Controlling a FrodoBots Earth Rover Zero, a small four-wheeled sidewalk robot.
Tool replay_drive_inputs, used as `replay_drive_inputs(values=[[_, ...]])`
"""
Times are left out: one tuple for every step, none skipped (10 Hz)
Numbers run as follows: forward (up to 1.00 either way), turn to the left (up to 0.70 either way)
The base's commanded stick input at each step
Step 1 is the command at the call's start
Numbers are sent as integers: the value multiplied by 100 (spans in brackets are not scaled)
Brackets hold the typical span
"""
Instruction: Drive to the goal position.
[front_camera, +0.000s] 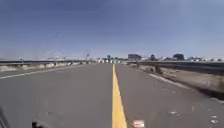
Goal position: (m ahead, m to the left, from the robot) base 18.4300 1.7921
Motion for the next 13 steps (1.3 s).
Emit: replay_drive_inputs(values=[[100,0],[100,0],[100,0],[100,0],[100,0],[100,0],[100,0],[100,0],[100,0],[100,0],[100,0],[100,0],[100,0]])
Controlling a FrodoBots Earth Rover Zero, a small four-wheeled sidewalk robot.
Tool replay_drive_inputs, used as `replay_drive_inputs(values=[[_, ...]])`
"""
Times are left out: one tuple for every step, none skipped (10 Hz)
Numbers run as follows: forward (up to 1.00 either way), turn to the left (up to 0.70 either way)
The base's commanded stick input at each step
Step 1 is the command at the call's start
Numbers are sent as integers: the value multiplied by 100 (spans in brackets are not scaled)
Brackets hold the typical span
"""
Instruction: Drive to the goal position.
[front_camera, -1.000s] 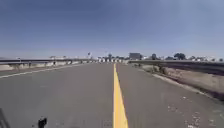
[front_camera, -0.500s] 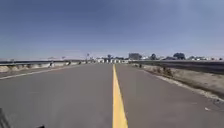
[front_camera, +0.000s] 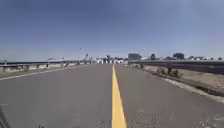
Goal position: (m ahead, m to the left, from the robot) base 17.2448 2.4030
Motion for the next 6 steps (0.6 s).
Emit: replay_drive_inputs(values=[[100,0],[100,0],[100,0],[100,0],[100,0],[100,0]])
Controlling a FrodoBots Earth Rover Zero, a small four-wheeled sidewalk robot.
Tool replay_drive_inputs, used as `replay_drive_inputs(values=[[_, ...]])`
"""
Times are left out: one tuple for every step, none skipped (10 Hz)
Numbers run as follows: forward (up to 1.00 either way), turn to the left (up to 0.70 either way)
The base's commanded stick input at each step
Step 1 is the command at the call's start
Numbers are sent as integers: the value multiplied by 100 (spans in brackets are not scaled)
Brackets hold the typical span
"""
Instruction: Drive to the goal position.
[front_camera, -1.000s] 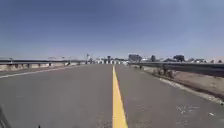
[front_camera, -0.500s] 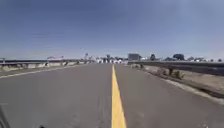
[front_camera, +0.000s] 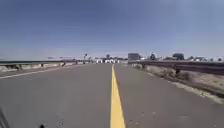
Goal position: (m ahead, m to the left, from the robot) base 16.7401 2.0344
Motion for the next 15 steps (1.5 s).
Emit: replay_drive_inputs(values=[[100,0],[100,0],[100,0],[100,0],[100,0],[100,0],[100,0],[100,0],[100,0],[100,0],[100,0],[100,0],[100,0],[100,0],[100,0]])
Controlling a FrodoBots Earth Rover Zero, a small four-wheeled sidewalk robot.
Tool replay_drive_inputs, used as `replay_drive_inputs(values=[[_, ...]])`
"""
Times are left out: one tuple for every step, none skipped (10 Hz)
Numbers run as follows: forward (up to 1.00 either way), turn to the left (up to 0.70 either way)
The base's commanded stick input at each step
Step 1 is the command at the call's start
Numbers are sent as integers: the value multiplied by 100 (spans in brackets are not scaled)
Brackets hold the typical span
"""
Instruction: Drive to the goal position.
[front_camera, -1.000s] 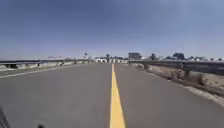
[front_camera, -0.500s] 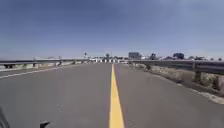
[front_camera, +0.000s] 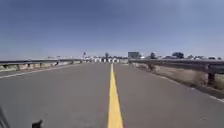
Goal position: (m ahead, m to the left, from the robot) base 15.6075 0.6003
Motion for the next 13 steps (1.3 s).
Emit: replay_drive_inputs(values=[[100,0],[100,0],[100,0],[100,0],[100,0],[100,0],[100,0],[100,0],[100,0],[100,0],[100,0],[100,0],[100,0]])
